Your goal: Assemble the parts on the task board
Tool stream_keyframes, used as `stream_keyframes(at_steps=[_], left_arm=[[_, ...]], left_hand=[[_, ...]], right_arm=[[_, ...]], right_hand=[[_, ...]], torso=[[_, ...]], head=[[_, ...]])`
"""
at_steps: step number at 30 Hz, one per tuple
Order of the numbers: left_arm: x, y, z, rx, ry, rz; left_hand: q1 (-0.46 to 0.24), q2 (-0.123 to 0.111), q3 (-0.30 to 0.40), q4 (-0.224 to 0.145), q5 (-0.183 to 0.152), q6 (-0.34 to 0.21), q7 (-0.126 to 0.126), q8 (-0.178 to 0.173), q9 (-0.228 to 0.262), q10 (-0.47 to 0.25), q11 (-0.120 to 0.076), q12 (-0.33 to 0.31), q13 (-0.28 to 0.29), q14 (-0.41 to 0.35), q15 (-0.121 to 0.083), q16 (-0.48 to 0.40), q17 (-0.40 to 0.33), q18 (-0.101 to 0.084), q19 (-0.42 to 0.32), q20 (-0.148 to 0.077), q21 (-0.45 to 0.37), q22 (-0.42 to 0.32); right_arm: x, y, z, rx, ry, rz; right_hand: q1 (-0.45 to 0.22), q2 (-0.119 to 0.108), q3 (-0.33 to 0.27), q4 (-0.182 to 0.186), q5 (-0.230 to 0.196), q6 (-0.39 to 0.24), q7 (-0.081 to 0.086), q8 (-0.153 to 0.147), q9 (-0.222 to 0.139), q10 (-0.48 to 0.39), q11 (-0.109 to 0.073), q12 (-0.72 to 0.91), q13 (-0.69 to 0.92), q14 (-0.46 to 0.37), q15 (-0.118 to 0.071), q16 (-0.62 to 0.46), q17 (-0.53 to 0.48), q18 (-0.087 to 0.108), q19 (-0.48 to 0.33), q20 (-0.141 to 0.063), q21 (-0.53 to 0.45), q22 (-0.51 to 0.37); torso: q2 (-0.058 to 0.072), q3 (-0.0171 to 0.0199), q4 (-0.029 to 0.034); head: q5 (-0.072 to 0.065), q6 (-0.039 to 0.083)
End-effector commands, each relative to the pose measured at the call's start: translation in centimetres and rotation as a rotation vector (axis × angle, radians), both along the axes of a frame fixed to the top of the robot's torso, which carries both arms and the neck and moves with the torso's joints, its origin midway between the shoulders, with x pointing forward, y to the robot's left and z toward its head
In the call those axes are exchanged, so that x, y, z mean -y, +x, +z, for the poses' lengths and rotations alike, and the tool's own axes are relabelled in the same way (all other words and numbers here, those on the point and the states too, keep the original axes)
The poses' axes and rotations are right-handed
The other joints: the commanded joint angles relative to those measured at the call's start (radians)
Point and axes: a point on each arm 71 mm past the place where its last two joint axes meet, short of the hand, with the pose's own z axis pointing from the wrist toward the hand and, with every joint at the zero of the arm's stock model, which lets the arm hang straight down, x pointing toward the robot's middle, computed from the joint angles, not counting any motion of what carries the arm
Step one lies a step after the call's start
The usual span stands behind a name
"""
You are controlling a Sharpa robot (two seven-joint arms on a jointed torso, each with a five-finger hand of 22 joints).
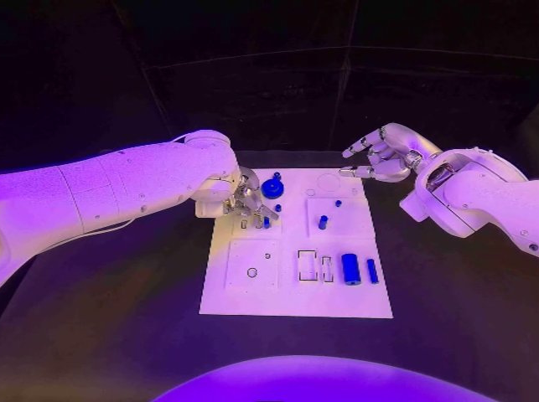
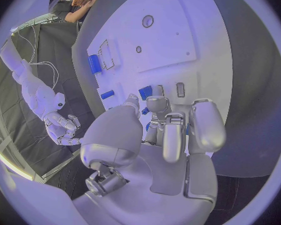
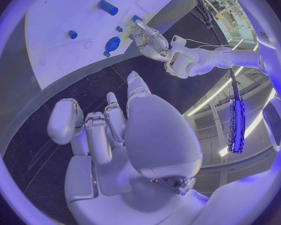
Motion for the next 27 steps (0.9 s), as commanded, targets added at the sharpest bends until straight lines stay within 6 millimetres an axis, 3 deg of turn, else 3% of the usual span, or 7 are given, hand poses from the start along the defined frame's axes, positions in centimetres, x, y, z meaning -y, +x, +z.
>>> stream_keyframes(at_steps=[1,27], left_arm=[[0.12,0.09,0.13,0.007,0.002,0.004],[1.02,0.41,0.02,-0.005,0.013,-0.013]], left_hand=[[0.009,0.004,-0.005,0.001,0.006,-0.008,-0.001,0.005,0.003,-0.008,0.000,0.007,0.003,0.100,0.002,0.007,0.239,-0.015,-0.004,0.006,0.006,0.004],[0.087,0.029,0.033,-0.028,0.012,-0.032,0.003,0.022,0.029,-0.020,0.003,0.016,0.005,0.100,0.005,0.006,0.238,-0.014,-0.013,0.010,0.012,0.011]], right_arm=[[-0.15,0.06,0.09,0.000,-0.004,0.007],[-0.62,0.24,-0.14,-0.019,-0.013,0.016]], right_hand=[[-0.002,0.003,-0.002,-0.001,0.006,-0.001,0.000,0.000,-0.002,-0.005,0.001,-0.007,0.009,0.102,-0.006,0.003,0.263,0.011,-0.006,-0.001,-0.003,-0.001],[-0.005,0.008,-0.004,0.000,0.010,-0.002,0.000,-0.001,-0.002,-0.005,0.002,-0.008,0.008,0.102,-0.006,0.003,0.263,0.012,-0.007,-0.001,-0.005,-0.004]], torso=[[0.000,0.0001,0.0013],[0.000,0.0008,0.0008]], head=[[0.002,-0.002],[-0.005,-0.013]])
